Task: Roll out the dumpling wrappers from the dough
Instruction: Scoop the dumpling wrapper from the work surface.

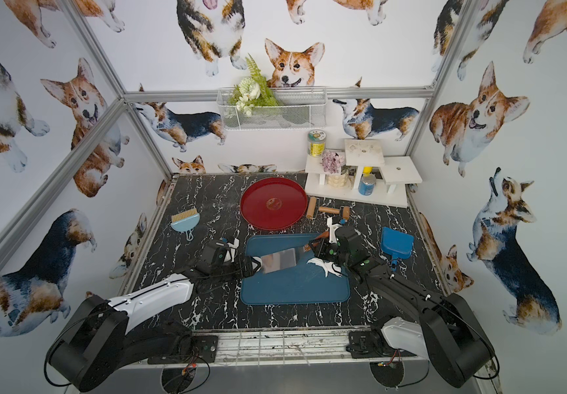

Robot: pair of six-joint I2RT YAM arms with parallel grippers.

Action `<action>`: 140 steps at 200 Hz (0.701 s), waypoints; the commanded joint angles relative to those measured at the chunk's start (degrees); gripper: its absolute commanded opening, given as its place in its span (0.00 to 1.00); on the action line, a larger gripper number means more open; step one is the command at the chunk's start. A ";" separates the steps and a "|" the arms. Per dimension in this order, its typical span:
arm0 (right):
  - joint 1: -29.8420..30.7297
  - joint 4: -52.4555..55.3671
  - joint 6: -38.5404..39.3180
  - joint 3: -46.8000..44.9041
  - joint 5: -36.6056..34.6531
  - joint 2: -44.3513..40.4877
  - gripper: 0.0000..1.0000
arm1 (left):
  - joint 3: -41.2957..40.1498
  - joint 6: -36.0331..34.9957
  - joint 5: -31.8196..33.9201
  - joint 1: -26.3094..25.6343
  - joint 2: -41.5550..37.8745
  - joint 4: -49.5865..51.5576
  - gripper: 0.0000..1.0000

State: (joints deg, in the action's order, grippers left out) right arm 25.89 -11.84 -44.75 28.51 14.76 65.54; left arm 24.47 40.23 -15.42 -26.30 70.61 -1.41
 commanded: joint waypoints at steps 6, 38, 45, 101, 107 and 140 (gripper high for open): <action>0.16 0.16 0.32 -0.04 -4.27 -1.02 0.00 | 0.58 -0.72 -0.47 0.02 0.58 -1.75 0.99; 0.19 3.03 2.15 1.40 -6.50 -2.92 0.00 | 0.54 -0.53 -0.51 -0.15 0.31 -2.21 0.99; 0.18 3.35 2.41 1.59 -6.58 -2.80 0.00 | 0.45 -0.50 -0.49 -0.24 0.32 -2.35 0.99; 1.32 1.97 3.65 2.16 -5.67 1.23 0.00 | 0.13 -0.24 -0.22 -0.70 1.58 -3.54 0.99; 1.70 1.62 3.72 2.21 -5.86 1.57 0.00 | 0.12 -0.15 -0.15 -0.68 1.84 -3.81 0.99; 4.44 0.11 3.18 3.16 -6.33 4.26 0.00 | 0.81 0.03 -0.48 -0.85 3.54 -5.00 0.99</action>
State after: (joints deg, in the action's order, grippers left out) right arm 28.91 -11.62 -43.29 30.96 9.37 68.34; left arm 24.60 40.34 -15.46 -27.03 73.17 -4.86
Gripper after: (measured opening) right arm 0.188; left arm 0.991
